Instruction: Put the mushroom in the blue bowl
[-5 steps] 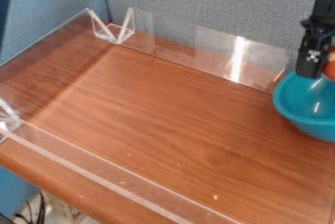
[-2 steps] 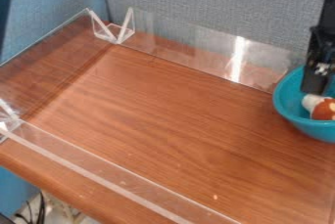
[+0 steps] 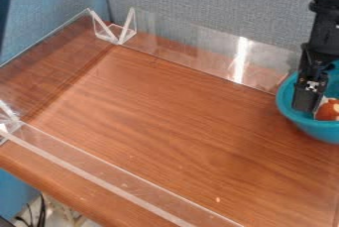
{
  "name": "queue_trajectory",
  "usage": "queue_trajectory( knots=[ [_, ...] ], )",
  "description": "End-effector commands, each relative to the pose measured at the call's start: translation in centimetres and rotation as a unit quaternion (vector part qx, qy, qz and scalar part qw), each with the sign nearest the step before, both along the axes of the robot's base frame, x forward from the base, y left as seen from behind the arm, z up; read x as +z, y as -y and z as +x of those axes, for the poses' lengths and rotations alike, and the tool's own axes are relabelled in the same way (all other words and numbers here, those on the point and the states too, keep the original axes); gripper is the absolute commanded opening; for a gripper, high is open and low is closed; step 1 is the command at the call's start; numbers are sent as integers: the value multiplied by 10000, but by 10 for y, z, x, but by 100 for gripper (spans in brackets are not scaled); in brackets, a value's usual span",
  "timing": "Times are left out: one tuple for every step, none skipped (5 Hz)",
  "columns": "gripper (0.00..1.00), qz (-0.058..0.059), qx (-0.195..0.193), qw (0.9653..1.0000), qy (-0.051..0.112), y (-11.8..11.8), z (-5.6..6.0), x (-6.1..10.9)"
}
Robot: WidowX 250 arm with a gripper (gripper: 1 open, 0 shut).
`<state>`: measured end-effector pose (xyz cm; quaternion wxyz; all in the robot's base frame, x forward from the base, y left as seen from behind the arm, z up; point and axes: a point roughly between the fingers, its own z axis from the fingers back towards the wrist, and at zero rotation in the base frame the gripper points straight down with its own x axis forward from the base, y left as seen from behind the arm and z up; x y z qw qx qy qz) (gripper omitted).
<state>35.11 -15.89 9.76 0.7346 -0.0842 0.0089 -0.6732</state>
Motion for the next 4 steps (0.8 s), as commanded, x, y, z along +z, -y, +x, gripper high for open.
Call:
queue_trajectory(
  knots=[
    [100,-160,-48,9989,442,10,1,33],
    [100,-143,-81,9990,410,17,1,30],
    [100,-126,130,9991,384,21,2,31],
    [100,-120,321,9988,352,25,0,33]
  ],
)
